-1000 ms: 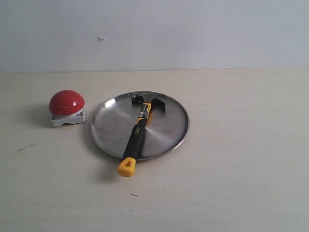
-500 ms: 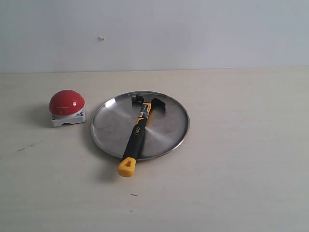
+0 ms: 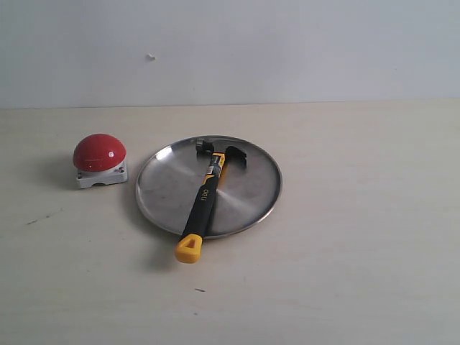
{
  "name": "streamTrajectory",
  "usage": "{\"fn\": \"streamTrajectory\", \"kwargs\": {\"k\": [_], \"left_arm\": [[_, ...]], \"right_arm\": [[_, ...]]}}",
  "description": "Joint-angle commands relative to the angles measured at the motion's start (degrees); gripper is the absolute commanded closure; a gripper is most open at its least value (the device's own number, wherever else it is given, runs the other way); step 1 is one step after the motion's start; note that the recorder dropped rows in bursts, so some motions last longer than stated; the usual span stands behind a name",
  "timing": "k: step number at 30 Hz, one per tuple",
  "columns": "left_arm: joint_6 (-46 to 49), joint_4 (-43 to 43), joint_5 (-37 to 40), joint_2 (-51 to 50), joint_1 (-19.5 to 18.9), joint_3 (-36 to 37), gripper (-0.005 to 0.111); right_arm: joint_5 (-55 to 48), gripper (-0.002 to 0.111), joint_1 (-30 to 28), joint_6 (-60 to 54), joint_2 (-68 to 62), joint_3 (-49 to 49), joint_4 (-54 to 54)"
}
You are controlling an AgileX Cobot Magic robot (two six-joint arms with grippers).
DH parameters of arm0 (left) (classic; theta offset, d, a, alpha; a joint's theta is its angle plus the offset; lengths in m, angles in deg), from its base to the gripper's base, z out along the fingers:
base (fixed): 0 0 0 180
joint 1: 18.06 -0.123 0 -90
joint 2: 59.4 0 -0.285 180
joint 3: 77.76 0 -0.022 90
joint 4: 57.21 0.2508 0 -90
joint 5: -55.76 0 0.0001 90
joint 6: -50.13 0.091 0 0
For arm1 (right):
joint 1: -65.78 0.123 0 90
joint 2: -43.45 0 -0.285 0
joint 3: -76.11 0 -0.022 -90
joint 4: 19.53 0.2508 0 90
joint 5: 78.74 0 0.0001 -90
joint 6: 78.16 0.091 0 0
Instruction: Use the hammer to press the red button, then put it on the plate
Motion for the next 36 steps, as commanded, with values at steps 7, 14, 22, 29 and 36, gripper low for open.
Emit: {"fn": "streamTrajectory", "kwargs": {"k": [7, 14, 22, 29, 36], "left_arm": [[-42.66, 51.98, 28.73, 0.33, -0.13, 0.19, 0.107], [-61.24, 72.91, 37.97, 0.33, -0.13, 0.19, 0.107], [-62.39, 80.63, 45.15, 0.33, -0.13, 0.19, 0.107], [-62.97, 81.32, 51.05, 0.33, -0.13, 0.19, 0.107], [-66.31, 81.06, 52.14, 0.33, -0.13, 0.19, 0.107]], "right_arm": [[0.75, 0.108, -0.30, -0.44, 0.30, -0.27, 0.03], [0.75, 0.108, -0.30, -0.44, 0.30, -0.27, 0.03], [0.75, 0.108, -0.30, -0.44, 0.30, -0.27, 0.03], [0.75, 0.108, -0.30, -0.44, 0.30, -0.27, 0.16], [0.75, 0.108, -0.30, -0.44, 0.30, -0.27, 0.16]]}}
